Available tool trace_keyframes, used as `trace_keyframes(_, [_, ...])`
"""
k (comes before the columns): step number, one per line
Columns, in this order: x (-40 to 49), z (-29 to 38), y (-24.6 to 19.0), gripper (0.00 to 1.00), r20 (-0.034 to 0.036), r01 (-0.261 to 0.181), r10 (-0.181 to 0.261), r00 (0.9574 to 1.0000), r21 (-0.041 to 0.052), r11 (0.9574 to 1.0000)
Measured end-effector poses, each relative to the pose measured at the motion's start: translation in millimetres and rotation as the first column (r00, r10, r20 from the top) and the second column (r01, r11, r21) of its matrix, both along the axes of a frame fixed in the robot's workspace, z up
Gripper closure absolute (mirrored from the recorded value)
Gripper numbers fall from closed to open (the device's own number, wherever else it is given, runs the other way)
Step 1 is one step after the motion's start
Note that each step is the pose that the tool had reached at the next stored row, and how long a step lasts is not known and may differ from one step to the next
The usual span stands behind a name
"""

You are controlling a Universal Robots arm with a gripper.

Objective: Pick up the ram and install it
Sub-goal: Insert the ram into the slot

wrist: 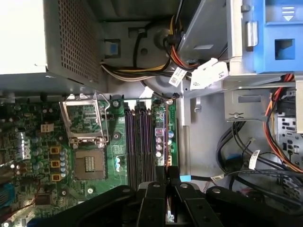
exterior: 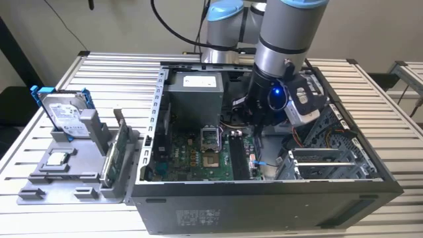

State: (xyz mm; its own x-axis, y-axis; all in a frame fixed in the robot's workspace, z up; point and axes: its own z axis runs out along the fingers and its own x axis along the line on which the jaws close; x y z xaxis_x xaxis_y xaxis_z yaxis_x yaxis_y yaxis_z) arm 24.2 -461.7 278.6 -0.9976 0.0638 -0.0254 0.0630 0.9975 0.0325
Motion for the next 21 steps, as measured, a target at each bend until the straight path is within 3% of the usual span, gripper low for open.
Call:
trace_keyframes(4, [0.0, -3.6, 0.0, 0.86, 0.0093, 0.0, 0.0, 1.0, 0.0016, 1.0])
trace_keyframes(6, [0.0, -4.0, 0.1, 0.86, 0.0095, 0.0, 0.0, 1.0, 0.0025, 1.0])
trace_keyframes(8, [-0.4, -6.5, 0.0, 0.86, 0.0096, 0.0, 0.0, 1.0, -0.0022, 1.0])
trace_keyframes(21, [-10.3, -29.1, 0.0, 0.86, 0.0089, -0.003, 0.003, 1.0, -0.0049, 1.0])
